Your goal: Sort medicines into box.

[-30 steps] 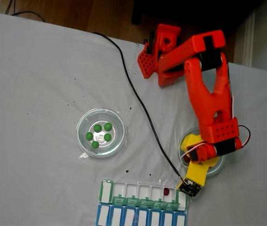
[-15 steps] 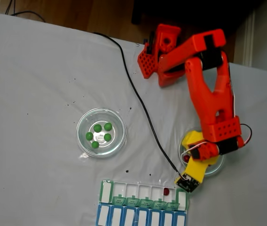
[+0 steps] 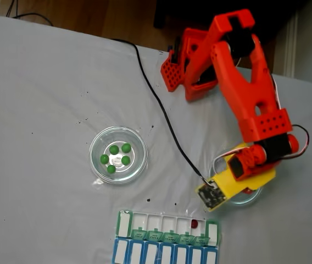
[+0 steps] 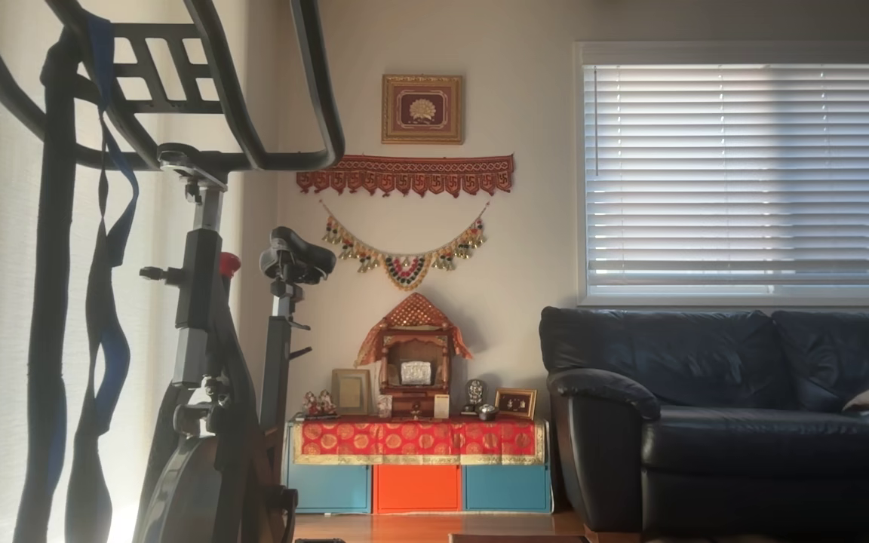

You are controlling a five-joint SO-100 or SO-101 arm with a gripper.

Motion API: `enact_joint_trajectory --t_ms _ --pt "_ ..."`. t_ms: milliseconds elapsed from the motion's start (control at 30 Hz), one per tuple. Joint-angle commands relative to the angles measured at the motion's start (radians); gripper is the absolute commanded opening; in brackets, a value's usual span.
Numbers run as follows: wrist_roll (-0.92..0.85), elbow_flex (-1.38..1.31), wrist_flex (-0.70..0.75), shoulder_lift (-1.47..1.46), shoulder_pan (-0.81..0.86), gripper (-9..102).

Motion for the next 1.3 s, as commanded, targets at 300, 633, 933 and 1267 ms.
enact_joint_trajectory --t_ms 300,633,933,1267 --pt "0.009 -0.364 -0.063 -0.224 0.318 1" --pt "-0.021 -0.480 -0.069 -0.334 0.377 1" --pt "-0.035 -0.486 -0.106 -0.419 0.325 1" --pt "0.020 -0.588 -0.158 -0.477 0.319 1"
